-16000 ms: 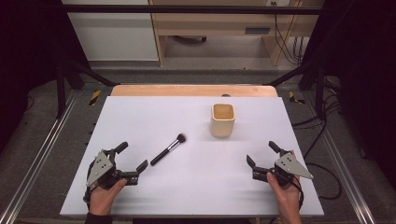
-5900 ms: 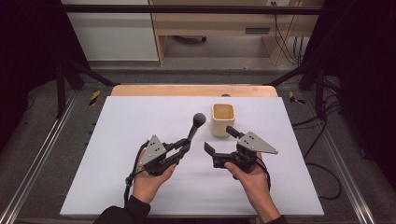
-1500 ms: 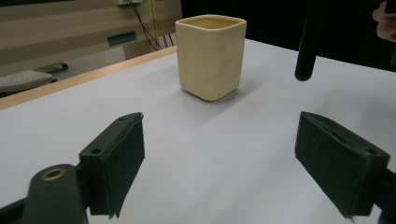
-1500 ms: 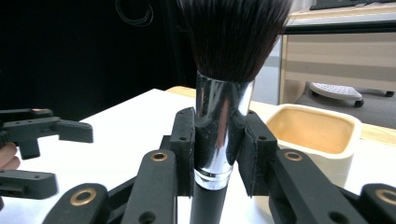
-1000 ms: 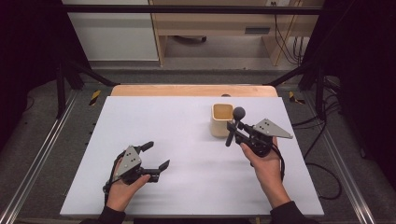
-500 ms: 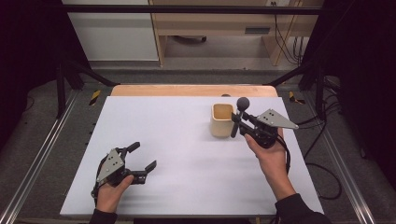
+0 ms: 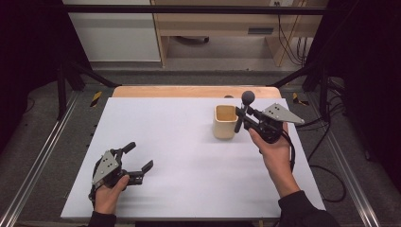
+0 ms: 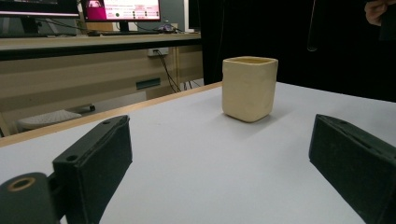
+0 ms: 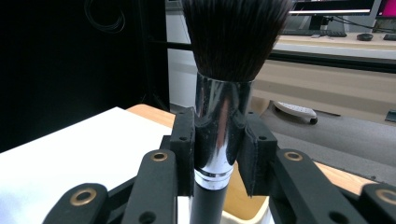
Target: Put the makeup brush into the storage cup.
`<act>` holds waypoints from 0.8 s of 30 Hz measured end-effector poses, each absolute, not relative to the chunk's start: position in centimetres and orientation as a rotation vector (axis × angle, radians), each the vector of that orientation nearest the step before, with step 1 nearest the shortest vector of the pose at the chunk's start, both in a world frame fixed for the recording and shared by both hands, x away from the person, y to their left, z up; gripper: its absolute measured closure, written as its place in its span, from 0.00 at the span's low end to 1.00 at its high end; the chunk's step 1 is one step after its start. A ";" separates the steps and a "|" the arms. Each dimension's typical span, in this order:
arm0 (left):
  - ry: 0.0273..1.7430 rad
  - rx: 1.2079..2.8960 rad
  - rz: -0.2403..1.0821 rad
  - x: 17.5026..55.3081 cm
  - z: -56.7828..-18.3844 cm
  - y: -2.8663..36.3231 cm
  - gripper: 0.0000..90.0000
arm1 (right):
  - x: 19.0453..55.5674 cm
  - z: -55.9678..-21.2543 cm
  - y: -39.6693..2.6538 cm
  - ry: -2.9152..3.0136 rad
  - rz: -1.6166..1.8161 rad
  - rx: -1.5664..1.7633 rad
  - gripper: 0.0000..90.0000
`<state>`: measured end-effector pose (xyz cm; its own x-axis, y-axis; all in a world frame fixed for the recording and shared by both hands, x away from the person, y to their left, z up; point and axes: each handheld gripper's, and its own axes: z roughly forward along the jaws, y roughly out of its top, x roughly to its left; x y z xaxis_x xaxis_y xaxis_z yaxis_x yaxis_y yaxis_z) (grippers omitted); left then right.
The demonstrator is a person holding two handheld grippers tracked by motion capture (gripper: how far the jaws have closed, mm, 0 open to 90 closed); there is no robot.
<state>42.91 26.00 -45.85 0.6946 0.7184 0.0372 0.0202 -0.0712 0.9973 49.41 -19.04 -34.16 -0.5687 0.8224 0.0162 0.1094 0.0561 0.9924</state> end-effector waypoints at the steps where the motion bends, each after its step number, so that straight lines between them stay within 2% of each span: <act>1: 0.628 1.551 0.640 42.9 -45.9 26.0 0.06 | 49.4 -34.2 -19.0 1.752 1.563 0.935 0.78; 24: 0.608 1.567 0.614 42.9 -46.2 25.4 0.04 | 50.7 -33.7 -18.4 1.698 1.548 0.951 0.78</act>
<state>42.93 25.36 -46.18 0.7162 0.6971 0.0334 0.0276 -0.0761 0.9967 50.65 -18.37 -33.74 -0.5312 0.8472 0.0111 0.0891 0.0428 0.9951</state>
